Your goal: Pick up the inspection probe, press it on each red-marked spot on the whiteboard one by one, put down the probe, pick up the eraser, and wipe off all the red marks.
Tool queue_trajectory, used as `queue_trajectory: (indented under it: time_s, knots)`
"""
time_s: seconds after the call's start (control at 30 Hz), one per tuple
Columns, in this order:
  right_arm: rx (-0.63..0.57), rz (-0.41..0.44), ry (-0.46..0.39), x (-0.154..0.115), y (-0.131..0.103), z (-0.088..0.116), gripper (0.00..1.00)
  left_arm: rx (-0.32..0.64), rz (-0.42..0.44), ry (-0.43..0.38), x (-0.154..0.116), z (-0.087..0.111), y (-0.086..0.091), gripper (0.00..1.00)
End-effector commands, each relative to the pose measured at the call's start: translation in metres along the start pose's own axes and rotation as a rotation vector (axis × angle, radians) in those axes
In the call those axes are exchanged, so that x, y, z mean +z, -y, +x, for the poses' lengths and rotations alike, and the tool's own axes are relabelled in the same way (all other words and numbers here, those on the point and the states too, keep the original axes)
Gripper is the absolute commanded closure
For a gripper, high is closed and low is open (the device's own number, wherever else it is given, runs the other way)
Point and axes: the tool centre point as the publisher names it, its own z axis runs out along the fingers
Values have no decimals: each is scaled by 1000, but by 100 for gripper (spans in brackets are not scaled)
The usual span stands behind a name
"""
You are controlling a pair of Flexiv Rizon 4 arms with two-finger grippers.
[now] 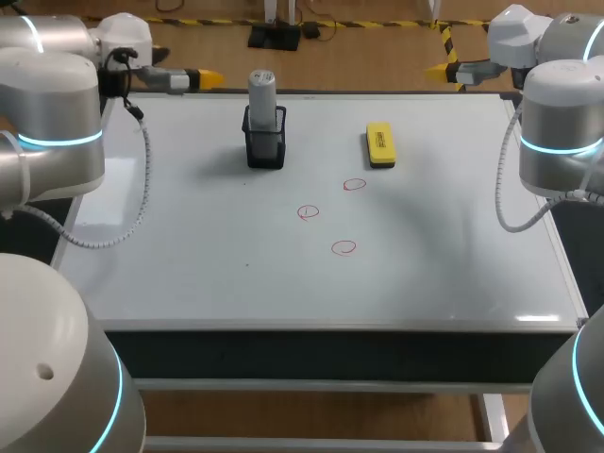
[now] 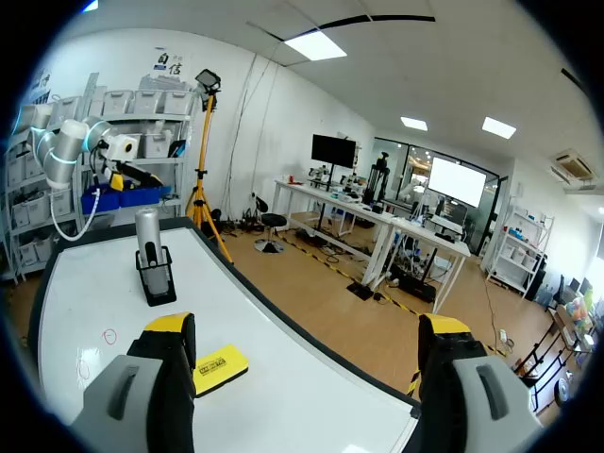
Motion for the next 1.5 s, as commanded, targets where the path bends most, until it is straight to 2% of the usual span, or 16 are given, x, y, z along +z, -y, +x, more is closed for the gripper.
queue_trajectory:
  time_s: [0.03, 0.37, 0.47, 0.63, 0.87, 1.07, 1.5]
  knots:
    - [0, 0, -4, -1, 0, -1, 0, 48, 10, -162, 14, 6, -9, 0]
    - [0, 0, -4, -1, 0, -1, 0, 105, 68, -478, 41, 39, -32, 0]
    - [0, 0, -4, -1, 0, -1, 0, 116, 74, -507, 51, 46, -36, 0]
    - [0, 0, -4, -1, 0, -1, 0, 142, 133, -569, 64, 54, -38, 0]
    - [0, 0, -4, -1, 0, -1, 0, 139, 217, -607, 83, 66, -38, 0]
    - [0, 0, -4, -1, 0, -1, 0, 123, 251, -619, 98, 76, -37, 0]
    - [0, 0, -4, -1, 0, -1, 0, 135, 231, -644, 114, 90, -37, 0]
